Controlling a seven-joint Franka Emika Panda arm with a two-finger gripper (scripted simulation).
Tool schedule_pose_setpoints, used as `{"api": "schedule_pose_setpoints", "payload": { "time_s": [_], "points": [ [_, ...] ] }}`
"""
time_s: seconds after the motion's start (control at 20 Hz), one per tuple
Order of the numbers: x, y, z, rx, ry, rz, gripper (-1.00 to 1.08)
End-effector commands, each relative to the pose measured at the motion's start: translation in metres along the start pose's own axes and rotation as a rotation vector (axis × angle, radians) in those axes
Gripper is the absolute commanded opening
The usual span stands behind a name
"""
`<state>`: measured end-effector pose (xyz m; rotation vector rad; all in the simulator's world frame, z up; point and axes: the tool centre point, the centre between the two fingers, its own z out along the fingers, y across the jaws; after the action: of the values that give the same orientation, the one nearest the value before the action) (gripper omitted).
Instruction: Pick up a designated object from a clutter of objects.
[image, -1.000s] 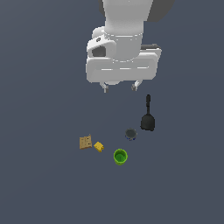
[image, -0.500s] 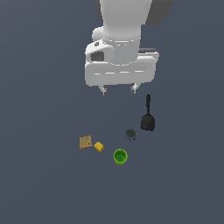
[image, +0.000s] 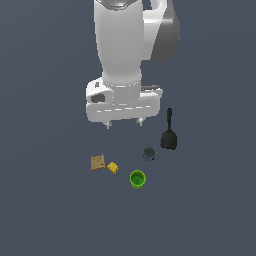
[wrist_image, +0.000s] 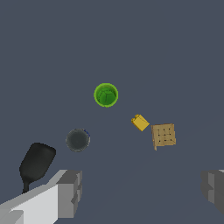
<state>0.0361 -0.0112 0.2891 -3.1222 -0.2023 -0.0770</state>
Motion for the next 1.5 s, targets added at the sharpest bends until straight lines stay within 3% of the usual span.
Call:
{"api": "schedule_pose_setpoints", "payload": {
  "time_s": [0.0, 0.75, 1.1, 1.45],
  "points": [
    [0.003, 0.016, 0.025, 0.001, -0.006, -0.012, 1.0],
    [-0.013, 0.114, 0.187, -0.003, -0.04, -0.086, 1.0],
    [-0.025, 0.133, 0.221, -0.006, -0.049, -0.102, 1.0],
    [-0.027, 0.135, 0.226, -0.005, -0.051, -0.103, 1.0]
  ]
}}
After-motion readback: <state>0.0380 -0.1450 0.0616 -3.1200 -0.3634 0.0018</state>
